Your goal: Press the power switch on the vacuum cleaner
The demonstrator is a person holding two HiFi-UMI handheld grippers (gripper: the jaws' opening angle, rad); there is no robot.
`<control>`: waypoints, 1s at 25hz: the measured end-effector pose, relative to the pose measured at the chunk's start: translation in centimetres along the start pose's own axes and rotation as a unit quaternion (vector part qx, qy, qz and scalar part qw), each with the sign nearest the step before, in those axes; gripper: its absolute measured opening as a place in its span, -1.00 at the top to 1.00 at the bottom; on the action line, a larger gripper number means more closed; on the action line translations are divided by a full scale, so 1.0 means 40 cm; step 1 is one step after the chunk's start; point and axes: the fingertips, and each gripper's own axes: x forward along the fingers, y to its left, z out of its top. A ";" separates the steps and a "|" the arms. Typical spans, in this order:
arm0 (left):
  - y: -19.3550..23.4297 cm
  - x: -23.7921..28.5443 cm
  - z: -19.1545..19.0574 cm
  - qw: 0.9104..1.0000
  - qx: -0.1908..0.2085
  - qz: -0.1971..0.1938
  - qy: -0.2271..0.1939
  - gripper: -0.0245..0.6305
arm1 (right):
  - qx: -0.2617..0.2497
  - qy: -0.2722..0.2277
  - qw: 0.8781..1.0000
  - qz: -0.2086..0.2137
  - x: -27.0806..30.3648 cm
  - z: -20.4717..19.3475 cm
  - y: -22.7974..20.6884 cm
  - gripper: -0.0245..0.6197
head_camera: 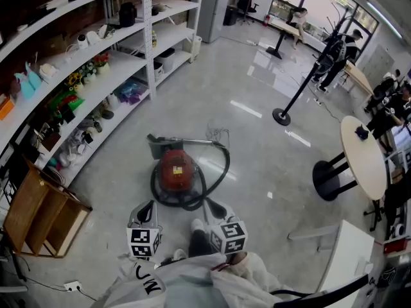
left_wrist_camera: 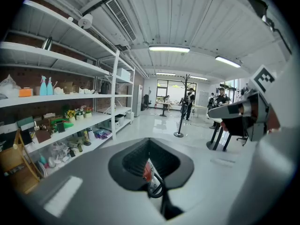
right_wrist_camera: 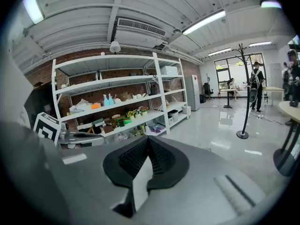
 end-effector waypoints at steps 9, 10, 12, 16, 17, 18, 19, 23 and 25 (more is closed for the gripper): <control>-0.015 -0.044 -0.019 1.000 0.002 -0.003 0.004 0.93 | 0.002 0.005 1.000 0.001 -0.029 -0.026 0.025 0.92; -0.018 -0.048 -0.020 1.000 0.000 -0.001 0.005 0.93 | 0.002 0.007 1.000 0.002 -0.035 -0.030 0.026 0.92; -0.026 -0.054 -0.022 1.000 -0.004 0.000 0.007 0.93 | 0.005 0.009 1.000 0.002 -0.044 -0.038 0.023 0.92; -0.048 -0.055 -0.025 1.000 0.003 -0.006 0.008 0.93 | 0.008 0.007 1.000 0.002 -0.056 -0.039 0.010 0.92; -0.054 -0.055 -0.024 1.000 0.003 -0.006 0.008 0.93 | 0.008 0.005 1.000 0.002 -0.058 -0.037 0.006 0.92; -0.061 -0.054 -0.021 1.000 0.002 -0.007 0.007 0.93 | 0.009 0.003 1.000 0.002 -0.059 -0.036 0.001 0.92; -0.068 -0.052 -0.016 1.000 0.001 -0.007 0.006 0.93 | 0.009 0.002 1.000 0.002 -0.060 -0.035 -0.006 0.92; -0.086 -0.042 0.006 1.000 0.010 -0.006 0.004 0.93 | 0.010 0.003 1.000 0.003 -0.064 -0.030 -0.030 0.92; -0.095 -0.037 0.010 1.000 0.009 -0.003 0.005 0.93 | 0.010 0.004 1.000 0.007 -0.066 -0.027 -0.040 0.92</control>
